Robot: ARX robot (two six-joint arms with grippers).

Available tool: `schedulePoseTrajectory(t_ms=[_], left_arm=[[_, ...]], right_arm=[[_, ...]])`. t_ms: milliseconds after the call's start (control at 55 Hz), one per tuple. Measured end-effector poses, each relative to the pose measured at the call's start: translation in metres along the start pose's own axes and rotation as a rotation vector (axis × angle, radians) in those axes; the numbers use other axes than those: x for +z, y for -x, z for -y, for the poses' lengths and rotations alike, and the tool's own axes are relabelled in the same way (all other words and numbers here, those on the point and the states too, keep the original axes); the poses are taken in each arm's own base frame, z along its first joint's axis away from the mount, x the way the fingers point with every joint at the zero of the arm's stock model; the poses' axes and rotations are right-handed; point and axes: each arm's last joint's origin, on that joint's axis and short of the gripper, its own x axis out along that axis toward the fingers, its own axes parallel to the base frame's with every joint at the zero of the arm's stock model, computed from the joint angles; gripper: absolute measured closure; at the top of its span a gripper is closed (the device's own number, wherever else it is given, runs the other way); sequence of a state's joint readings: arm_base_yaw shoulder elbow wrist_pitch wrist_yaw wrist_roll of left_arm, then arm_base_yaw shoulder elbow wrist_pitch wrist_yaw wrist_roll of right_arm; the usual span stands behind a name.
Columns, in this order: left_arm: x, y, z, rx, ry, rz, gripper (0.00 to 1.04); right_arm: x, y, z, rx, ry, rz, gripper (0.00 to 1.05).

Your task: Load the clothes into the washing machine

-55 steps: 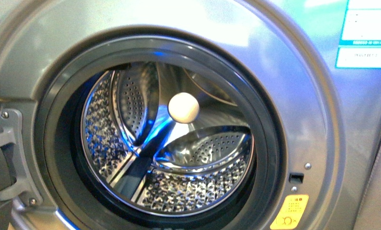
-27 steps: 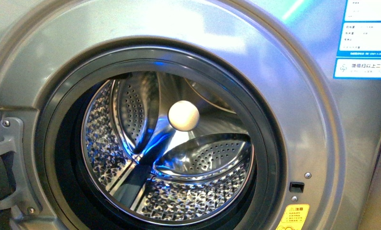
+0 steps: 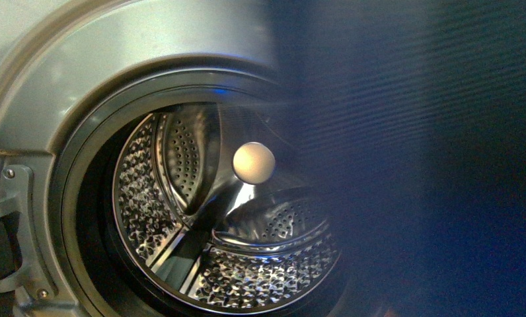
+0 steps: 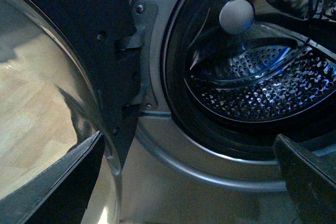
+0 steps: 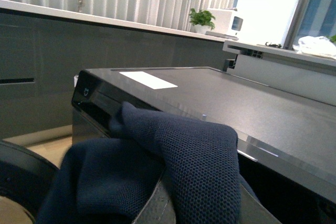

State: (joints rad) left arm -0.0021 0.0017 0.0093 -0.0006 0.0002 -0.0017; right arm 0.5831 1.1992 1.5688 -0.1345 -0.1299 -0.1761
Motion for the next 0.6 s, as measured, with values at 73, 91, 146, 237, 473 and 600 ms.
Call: schedulePoseTrajectory(t_ms=[73, 91, 146, 237, 473, 600], left_arm=[[0.000, 0.000, 0.000, 0.000, 0.000, 0.000, 0.07], [0.000, 0.000, 0.000, 0.000, 0.000, 0.000, 0.07], [0.000, 0.000, 0.000, 0.000, 0.000, 0.000, 0.07], [0.000, 0.000, 0.000, 0.000, 0.000, 0.000, 0.07], [0.000, 0.000, 0.000, 0.002, 0.000, 0.000, 0.07], [0.000, 0.000, 0.000, 0.000, 0.000, 0.000, 0.07]], right_arm=[[-0.005, -0.001, 0.000, 0.029, -0.008, -0.006, 0.98], [-0.006, -0.001, 0.000, 0.034, -0.011, -0.008, 0.98], [-0.008, -0.002, 0.001, 0.051, -0.019, -0.010, 0.98], [-0.014, -0.004, 0.001, 0.062, -0.028, -0.004, 0.98], [-0.023, -0.008, 0.007, 0.098, -0.077, -0.017, 0.98], [-0.023, -0.009, 0.009, 0.080, -0.092, -0.019, 0.98]])
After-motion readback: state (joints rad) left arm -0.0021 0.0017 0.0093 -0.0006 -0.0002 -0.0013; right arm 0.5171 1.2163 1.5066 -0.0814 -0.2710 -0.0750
